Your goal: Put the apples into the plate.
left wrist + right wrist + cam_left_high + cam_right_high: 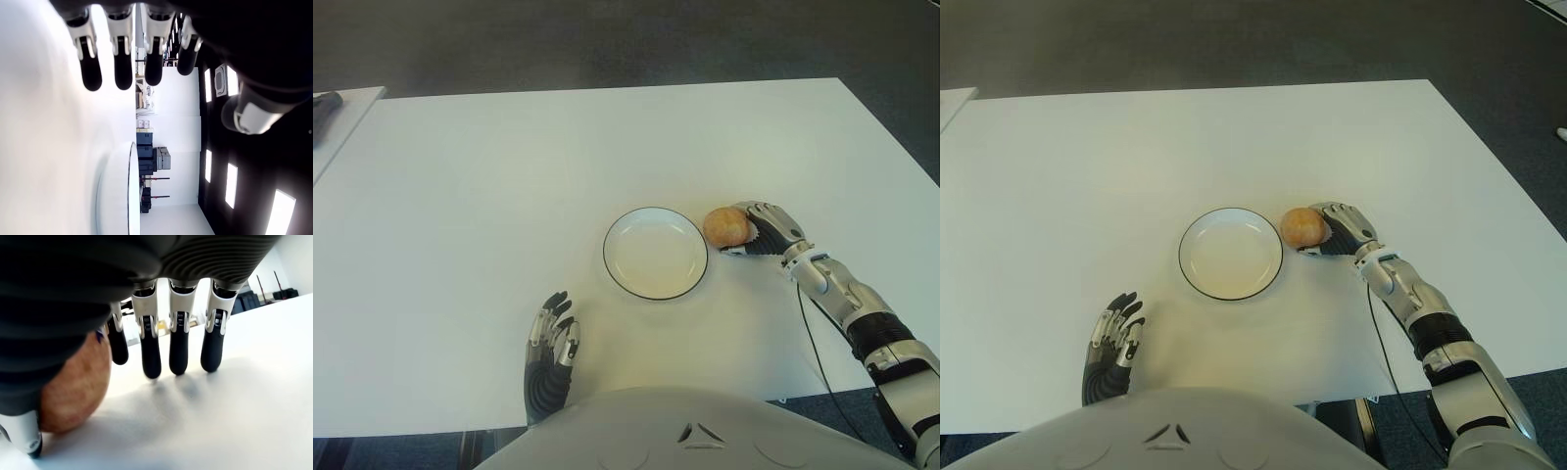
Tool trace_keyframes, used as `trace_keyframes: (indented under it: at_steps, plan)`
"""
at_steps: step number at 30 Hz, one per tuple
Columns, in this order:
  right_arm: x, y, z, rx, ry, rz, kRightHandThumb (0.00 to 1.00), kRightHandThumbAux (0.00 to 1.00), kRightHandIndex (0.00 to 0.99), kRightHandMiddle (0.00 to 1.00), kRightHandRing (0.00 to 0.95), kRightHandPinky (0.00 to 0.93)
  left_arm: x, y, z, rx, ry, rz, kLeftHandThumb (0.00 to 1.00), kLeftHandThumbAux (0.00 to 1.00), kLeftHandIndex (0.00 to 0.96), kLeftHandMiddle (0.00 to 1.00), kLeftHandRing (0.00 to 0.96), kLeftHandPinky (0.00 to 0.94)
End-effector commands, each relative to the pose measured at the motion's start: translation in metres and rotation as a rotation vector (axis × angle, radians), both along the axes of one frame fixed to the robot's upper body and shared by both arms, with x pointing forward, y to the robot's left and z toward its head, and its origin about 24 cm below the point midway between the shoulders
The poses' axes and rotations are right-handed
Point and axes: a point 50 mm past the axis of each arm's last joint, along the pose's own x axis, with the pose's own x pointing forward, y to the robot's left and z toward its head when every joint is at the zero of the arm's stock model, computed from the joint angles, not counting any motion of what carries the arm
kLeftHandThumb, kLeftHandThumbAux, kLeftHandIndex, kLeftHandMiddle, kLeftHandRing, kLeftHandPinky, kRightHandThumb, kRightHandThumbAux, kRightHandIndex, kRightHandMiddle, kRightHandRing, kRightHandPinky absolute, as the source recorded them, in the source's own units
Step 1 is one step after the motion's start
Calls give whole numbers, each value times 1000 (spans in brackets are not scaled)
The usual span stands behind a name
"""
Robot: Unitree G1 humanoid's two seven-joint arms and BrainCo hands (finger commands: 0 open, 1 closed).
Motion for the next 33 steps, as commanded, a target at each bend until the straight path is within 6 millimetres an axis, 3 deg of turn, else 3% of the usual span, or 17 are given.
trace_keyframes:
  at_steps: [1, 13, 33]
  plan:
    - [-16, 5, -21, 34, 103, 24, 701, 698, 425, 655, 649, 683, -1, -1, -2, -1, 12, -8, 154, 483, 162, 179, 204, 241]
    - [-15, 6, -19, 74, 74, 27, 717, 711, 440, 824, 806, 828, -1, -1, -2, -8, -2, -2, 159, 492, 170, 182, 209, 253]
    - [-15, 5, -17, 54, 75, 20, 718, 712, 438, 924, 877, 876, 0, -2, -4, -5, -9, -7, 148, 499, 163, 177, 206, 252]
